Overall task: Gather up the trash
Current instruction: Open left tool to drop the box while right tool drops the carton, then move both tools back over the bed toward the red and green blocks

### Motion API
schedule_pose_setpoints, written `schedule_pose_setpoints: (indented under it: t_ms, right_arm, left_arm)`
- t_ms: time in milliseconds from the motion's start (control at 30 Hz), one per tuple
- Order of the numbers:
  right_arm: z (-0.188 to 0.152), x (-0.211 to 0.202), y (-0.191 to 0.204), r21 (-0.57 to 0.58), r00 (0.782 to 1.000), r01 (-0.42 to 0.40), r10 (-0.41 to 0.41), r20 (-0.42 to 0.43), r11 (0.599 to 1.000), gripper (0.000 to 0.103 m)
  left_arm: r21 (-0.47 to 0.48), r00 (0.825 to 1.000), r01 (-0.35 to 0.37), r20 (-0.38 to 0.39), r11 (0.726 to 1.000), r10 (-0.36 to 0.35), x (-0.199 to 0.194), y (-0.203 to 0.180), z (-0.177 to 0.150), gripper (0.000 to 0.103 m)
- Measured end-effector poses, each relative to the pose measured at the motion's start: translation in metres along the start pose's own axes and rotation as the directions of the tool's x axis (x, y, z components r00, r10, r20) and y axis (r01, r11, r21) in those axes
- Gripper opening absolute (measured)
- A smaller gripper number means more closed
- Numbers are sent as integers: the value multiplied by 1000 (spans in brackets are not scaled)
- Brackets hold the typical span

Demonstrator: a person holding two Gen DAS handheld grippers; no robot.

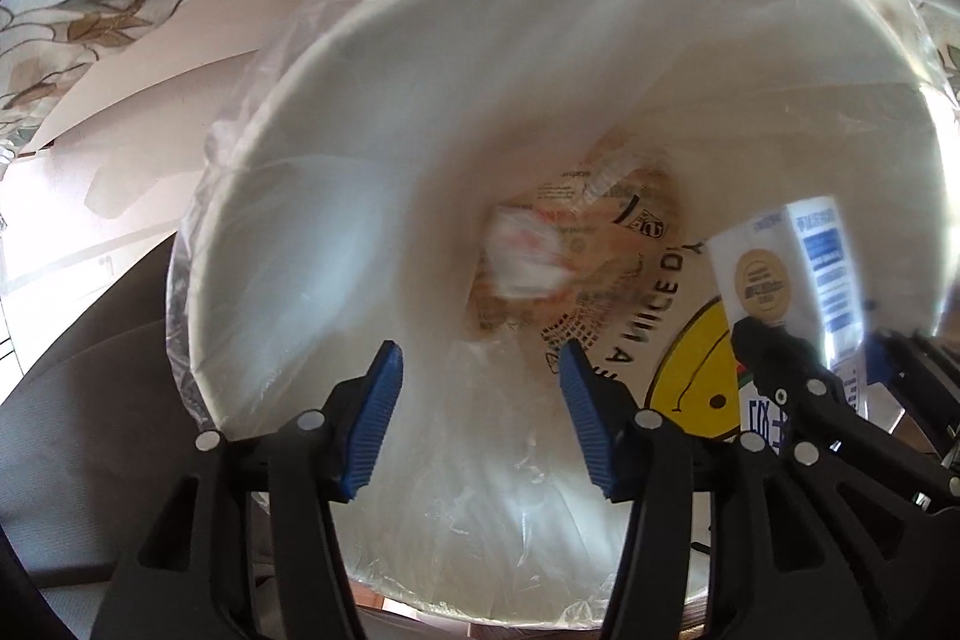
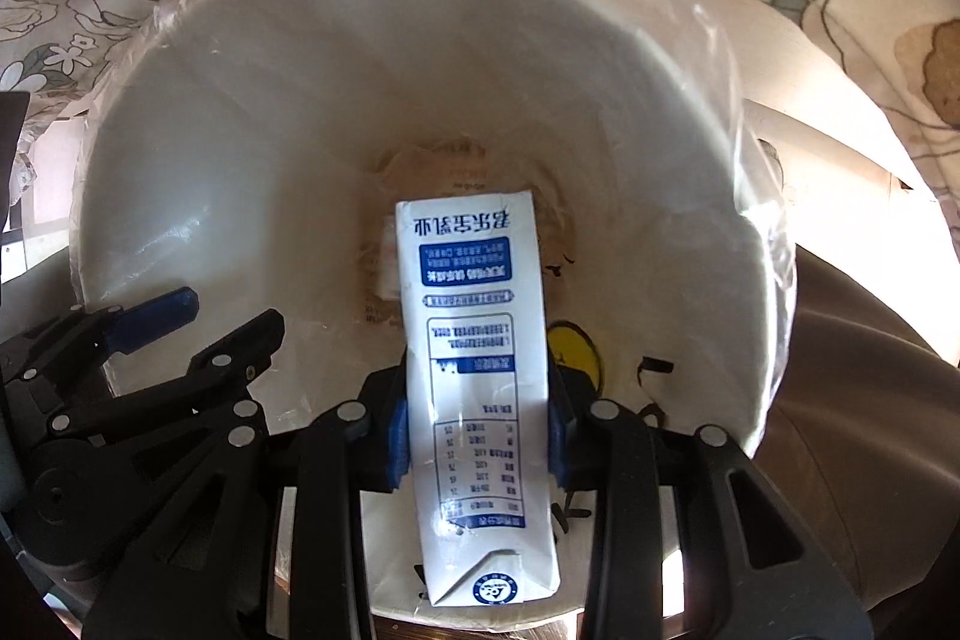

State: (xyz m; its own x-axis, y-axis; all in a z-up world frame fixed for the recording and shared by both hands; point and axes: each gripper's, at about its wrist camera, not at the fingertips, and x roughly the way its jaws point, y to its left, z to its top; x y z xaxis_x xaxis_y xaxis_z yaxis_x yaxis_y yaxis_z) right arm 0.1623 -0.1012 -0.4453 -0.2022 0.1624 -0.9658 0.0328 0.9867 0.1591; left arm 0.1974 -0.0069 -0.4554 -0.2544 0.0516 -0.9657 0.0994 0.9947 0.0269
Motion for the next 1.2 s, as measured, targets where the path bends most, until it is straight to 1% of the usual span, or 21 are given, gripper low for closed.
schedule_pose_setpoints:
  t_ms: [67, 200, 300, 333, 433, 500, 567, 633, 767, 833, 867, 933, 967, 1000, 1033, 1100, 1167, 1200]
  right_arm:
    - [1, -3, -2, -1, 1000, -5, 5, 2, 1000, 36]
    - [2, -16, -3, -6, 1000, -7, 8, 16, 1000, 36]
    - [0, -22, -5, -11, 1000, -7, 7, 21, 1000, 36]
    - [-2, -17, -1, -16, 1000, 0, 0, 28, 1000, 36]
    - [-5, -26, 2, -35, 996, 31, -28, 80, 999, 36]
    - [-8, -36, 3, -20, 994, 22, -20, 111, 1000, 36]
    - [-9, -41, 2, -6, 994, 1, 0, 111, 1000, 37]
    - [-9, -47, 1, -9, 993, 7, -6, 115, 1000, 41]
    - [-13, -62, 0, -20, 993, -11, 14, 118, 1000, 41]
    - [-19, -67, 0, -21, 993, -26, 29, 112, 999, 42]
    - [-24, -70, -10, -24, 992, -43, 45, 114, 999, 42]
    - [-30, -86, -13, -27, 992, -53, 56, 117, 998, 45]
    - [-29, -94, -13, -33, 990, -71, 74, 121, 997, 45]
    - [-33, -104, -13, -41, 988, -85, 90, 128, 996, 48]
    - [-38, -113, -13, -49, 987, -82, 88, 134, 995, 54]
    - [-50, -133, -12, -64, 982, -102, 110, 153, 993, 57]
    - [-63, -158, -12, -95, 973, -129, 144, 179, 987, 57]
    - [-69, -167, -11, -114, 966, -134, 155, 206, 984, 57]
  left_arm:
    - [-5, 1000, 8, -1, 1000, -8, 1, 1, 0, 59]
    - [-15, 1000, 24, 0, 1000, -24, -11, 12, -1, 62]
    - [-22, 999, 32, 2, 999, -32, -9, 12, 0, 64]
    - [-24, 999, 34, 3, 999, -34, -9, 13, 0, 64]
    - [-25, 999, 36, 24, 999, -35, -21, 19, -5, 66]
    - [-28, 998, 39, 44, 999, -38, -26, 18, -7, 68]
    - [-29, 998, 38, 61, 999, -36, -30, 18, -8, 69]
    - [-30, 997, 32, 72, 999, -29, -33, 19, -10, 71]
    - [-33, 996, 34, 84, 999, -31, -49, 20, -15, 72]
    - [-30, 994, 26, 104, 999, -23, -62, 19, -18, 73]
    - [-27, 993, 26, 118, 999, -22, -69, 20, -21, 73]
    - [-20, 990, 31, 138, 999, -28, -85, 20, -27, 75]
    - [-18, 988, 41, 149, 999, -38, -92, 22, -32, 76]
    - [-18, 986, 51, 161, 999, -48, -97, 24, -35, 77]
    - [-17, 983, 59, 177, 998, -55, -106, 27, -40, 79]
    - [-17, 972, 77, 223, 997, -72, -119, 32, -50, 81]
    - [-15, 958, 87, 274, 996, -80, -137, 35, -61, 83]
    - [-15, 949, 95, 302, 995, -86, -149, 37, -66, 84]
